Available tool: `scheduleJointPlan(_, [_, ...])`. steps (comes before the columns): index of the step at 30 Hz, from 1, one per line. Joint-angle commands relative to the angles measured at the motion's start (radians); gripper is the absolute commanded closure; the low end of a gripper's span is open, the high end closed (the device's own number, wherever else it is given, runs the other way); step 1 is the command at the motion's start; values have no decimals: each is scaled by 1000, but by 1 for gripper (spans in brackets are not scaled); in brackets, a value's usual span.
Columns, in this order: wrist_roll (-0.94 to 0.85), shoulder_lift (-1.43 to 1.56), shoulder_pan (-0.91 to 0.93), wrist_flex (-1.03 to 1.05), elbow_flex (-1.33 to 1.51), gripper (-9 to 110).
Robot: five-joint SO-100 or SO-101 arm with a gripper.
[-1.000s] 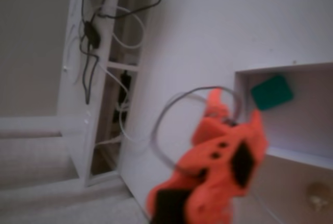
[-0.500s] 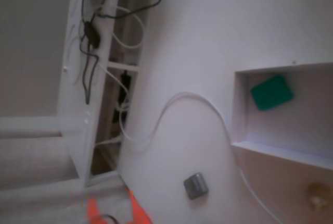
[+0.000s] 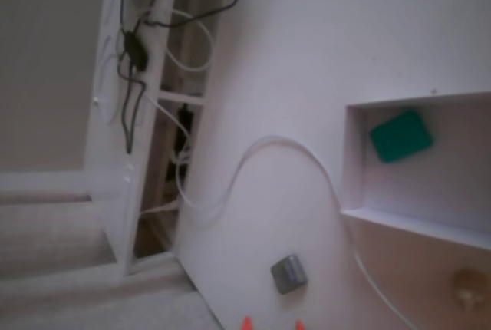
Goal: Grasp the green cube and put it in the bin.
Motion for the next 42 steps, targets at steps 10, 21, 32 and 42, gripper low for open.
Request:
scheduleJointPlan(10, [-23,75,12,-9,124,86])
scheduleJointPlan(21, [-25,75,11,-11,126,110])
scheduleJointPlan(32, [-20,75,15,-11,126,110])
scheduleJointPlan(42, [-20,75,15,-11,126,110])
